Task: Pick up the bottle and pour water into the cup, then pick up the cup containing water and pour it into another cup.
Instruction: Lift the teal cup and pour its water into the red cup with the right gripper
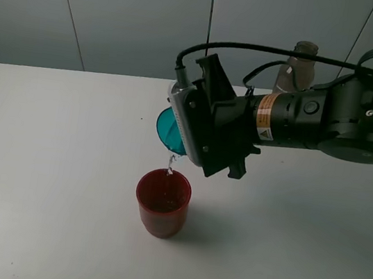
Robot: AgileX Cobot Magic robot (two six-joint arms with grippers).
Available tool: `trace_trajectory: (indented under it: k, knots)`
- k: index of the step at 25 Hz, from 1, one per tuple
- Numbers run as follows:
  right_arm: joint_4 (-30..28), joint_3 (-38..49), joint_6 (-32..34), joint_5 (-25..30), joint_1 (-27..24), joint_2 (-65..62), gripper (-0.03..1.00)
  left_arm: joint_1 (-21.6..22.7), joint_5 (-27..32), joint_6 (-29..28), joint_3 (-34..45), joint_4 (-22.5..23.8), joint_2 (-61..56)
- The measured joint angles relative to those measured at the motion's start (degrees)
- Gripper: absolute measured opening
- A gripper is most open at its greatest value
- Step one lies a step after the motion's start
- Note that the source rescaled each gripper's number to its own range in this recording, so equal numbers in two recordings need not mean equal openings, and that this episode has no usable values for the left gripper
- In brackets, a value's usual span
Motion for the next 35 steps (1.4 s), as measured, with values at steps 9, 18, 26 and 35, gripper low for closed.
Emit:
trace_trajectory:
  k: [9, 18, 26, 35]
  knots:
    - [0.0, 0.0, -6.3, -0.5, 0.0, 0.0, 0.06, 0.0, 0.0, 0.0, 0.0, 0.0, 0.0]
    - [1.4, 0.0, -10.8, -3.5, 1.5, 0.0, 0.06, 0.0, 0.0, 0.0, 0.0, 0.0, 0.0]
    - [5.2, -0.1, -18.6, -3.8, 2.3, 3.6, 0.06, 0.0, 0.0, 0.0, 0.0, 0.0, 0.0]
    - [10.5, -0.1, -28.6, -5.1, 2.3, 4.9, 0.06, 0.0, 0.0, 0.0, 0.0, 0.0, 0.0]
